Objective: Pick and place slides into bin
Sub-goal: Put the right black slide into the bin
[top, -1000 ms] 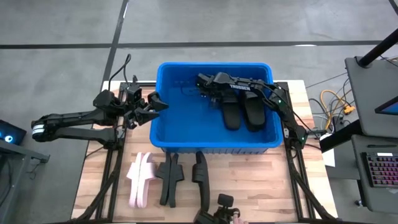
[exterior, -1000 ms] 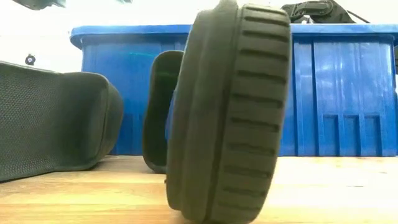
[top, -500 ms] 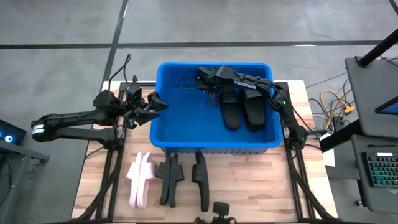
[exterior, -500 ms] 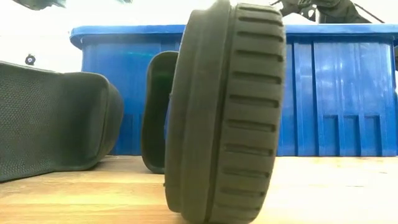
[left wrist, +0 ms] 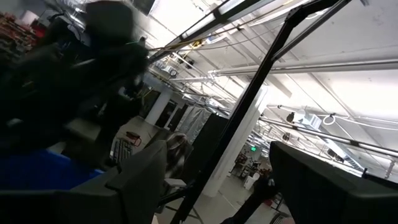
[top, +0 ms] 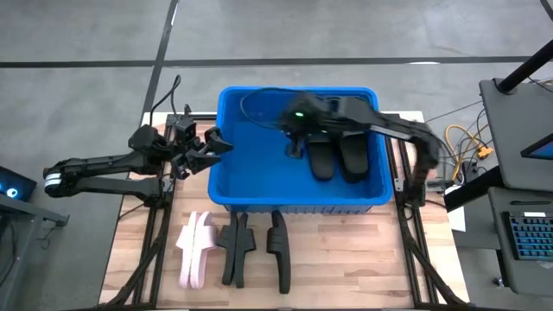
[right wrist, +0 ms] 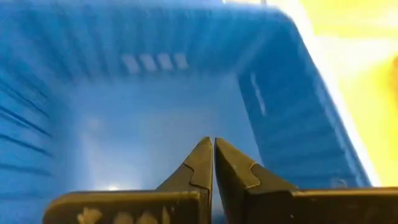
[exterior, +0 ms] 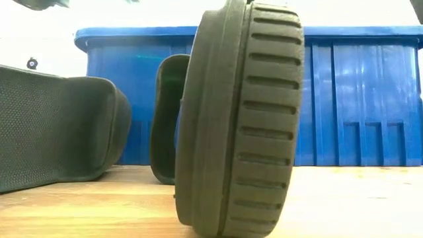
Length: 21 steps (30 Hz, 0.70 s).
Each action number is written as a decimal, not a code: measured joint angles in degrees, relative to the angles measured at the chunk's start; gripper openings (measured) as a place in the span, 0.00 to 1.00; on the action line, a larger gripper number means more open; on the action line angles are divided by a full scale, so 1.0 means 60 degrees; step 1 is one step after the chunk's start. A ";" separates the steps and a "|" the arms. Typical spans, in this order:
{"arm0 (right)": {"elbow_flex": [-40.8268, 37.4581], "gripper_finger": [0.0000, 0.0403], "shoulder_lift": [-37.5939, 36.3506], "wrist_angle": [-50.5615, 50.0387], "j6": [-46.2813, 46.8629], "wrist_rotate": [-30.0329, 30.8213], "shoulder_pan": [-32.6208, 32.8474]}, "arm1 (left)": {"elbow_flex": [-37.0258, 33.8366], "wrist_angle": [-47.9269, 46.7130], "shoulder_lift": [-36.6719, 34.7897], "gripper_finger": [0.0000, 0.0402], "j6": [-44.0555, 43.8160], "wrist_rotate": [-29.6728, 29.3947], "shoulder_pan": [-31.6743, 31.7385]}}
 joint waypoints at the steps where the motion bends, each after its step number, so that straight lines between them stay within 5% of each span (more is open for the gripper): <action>1: -0.0073 0.02 -0.0360 0.0249 0.0187 -0.0007 0.0211 | 0.0000 0.0000 0.0037 0.67 0.0000 0.0000 0.0000; 5: -0.0575 0.02 -0.1741 0.1346 0.0912 0.0138 0.1229 | 0.0000 0.0004 0.0222 0.67 0.0004 0.0000 -0.0004; 12: -0.1818 0.02 -0.3551 0.1606 0.2242 0.3517 0.3642 | 0.0000 0.0029 0.0694 0.67 0.0004 -0.0027 0.0000; 21: -0.3218 0.02 -0.4155 0.3681 0.4177 0.3408 0.5826 | 0.0014 0.0472 0.1230 0.67 -0.0007 -0.0006 -0.0004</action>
